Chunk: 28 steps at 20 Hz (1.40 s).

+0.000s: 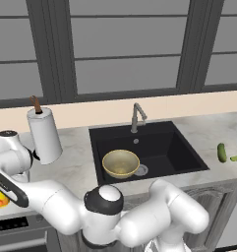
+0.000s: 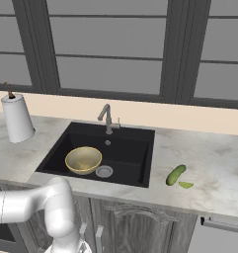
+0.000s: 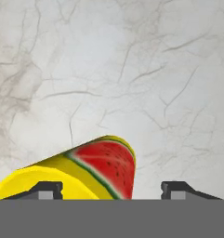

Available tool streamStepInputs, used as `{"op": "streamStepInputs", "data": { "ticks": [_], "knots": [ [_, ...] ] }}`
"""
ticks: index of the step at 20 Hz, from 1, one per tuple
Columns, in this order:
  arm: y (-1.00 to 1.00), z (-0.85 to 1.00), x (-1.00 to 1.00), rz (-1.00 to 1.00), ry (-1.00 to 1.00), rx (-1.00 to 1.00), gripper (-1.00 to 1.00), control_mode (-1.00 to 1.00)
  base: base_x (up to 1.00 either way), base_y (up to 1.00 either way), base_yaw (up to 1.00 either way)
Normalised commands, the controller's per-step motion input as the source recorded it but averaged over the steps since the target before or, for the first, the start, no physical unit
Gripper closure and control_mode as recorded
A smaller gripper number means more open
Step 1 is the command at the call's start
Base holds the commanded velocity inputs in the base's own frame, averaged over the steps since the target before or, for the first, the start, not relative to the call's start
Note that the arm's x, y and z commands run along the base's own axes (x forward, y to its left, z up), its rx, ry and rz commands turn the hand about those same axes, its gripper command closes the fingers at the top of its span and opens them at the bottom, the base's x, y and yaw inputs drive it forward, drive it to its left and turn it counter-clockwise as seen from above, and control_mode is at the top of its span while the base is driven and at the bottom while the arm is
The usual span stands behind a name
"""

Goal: Remove the lemon wedge and cucumber from the sink. Then move the bowl and cup from the counter to the sink for washing.

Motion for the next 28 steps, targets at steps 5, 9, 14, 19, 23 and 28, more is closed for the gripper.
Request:
{"op": "streamStepInputs", "data": {
  "ticks": [5, 9, 14, 19, 23, 28],
  "knots": [
    [0.0, -0.15, 0.0, -0.02, 0.08, -0.06, 1.0, -1.0, 0.0, 0.0, 0.0],
    [-0.05, 0.1, 0.0, -0.03, 0.0, -0.04, 1.0, -1.0, 0.0, 0.0, 0.0],
    [-0.16, 0.17, -0.03, -0.05, 0.01, -0.03, 1.0, -1.0, 0.0, 0.0, 0.0],
    [-0.36, 0.1, -0.09, -0.06, 0.02, 0.0, 1.0, -1.0, 0.0, 0.0, 0.0],
    [-0.42, 0.09, -0.05, -0.07, 0.0, 0.0, 1.0, -1.0, 0.0, 0.0, 0.0],
    [-0.46, 0.07, -0.08, -0.05, 0.0, 0.0, 1.0, -1.0, 0.0, 0.0, 0.0]
  ]
}}
